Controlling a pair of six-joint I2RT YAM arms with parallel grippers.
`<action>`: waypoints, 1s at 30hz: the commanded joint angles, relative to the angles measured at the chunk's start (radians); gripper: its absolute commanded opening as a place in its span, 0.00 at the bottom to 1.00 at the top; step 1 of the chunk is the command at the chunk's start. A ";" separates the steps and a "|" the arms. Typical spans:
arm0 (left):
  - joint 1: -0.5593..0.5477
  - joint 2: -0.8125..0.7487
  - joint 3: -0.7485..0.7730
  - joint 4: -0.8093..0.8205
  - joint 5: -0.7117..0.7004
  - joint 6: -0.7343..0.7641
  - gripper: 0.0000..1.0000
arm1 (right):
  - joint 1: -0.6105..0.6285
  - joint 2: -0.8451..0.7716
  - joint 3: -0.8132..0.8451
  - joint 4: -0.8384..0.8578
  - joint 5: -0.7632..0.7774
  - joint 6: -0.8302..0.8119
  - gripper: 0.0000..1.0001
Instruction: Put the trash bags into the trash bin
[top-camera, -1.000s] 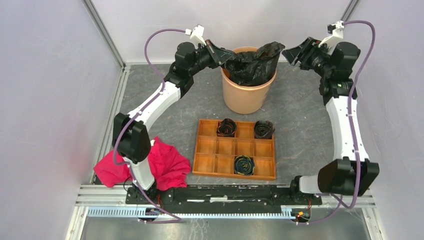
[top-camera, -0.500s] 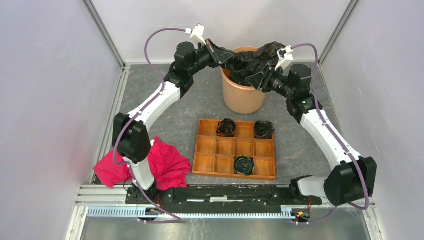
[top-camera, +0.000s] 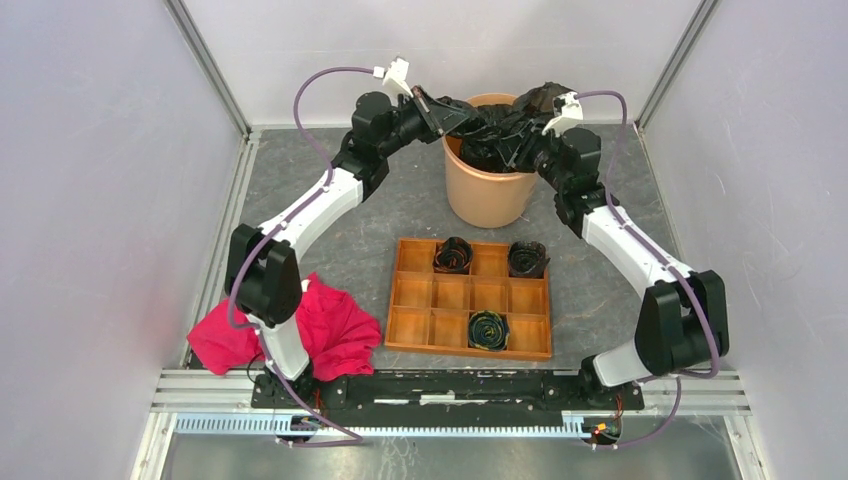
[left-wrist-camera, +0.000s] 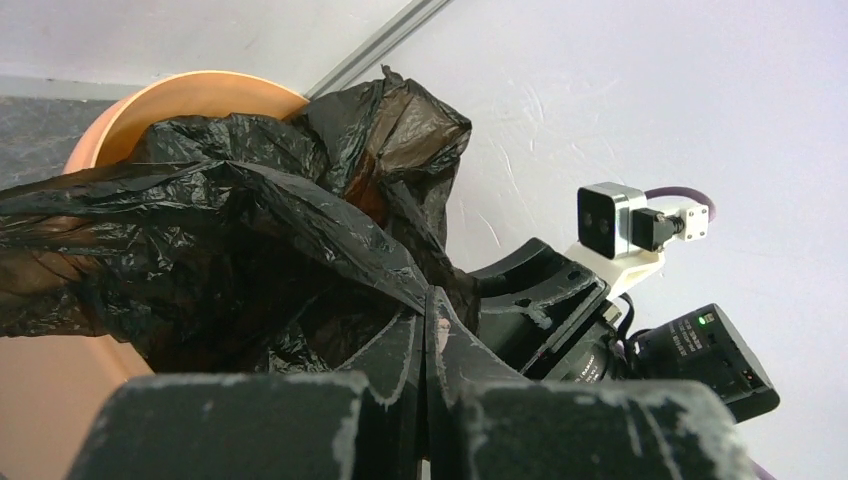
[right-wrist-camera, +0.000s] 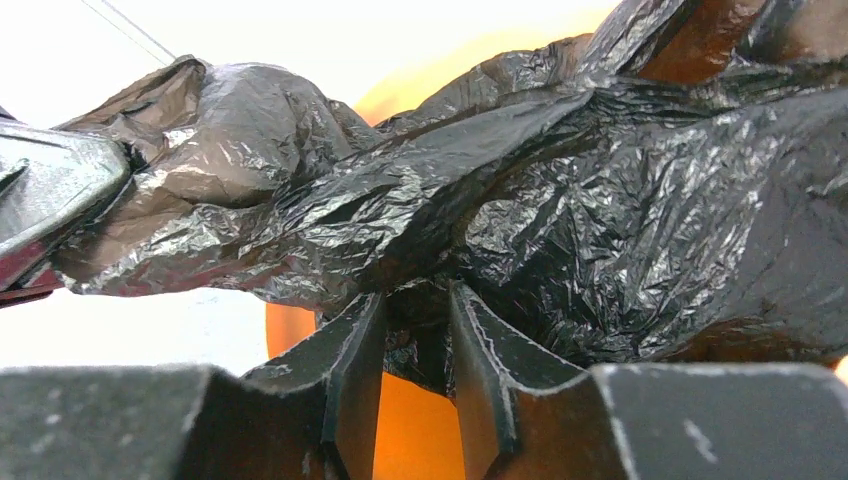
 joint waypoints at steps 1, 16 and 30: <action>-0.004 -0.027 -0.015 0.064 0.053 -0.042 0.02 | 0.004 -0.037 0.058 -0.087 0.100 -0.130 0.39; -0.035 -0.146 -0.213 0.149 0.029 -0.072 0.02 | 0.014 -0.093 0.428 -0.603 0.304 -0.310 0.80; -0.085 -0.217 -0.354 0.150 0.012 -0.062 0.02 | 0.201 0.192 0.786 -0.954 0.698 -0.417 0.88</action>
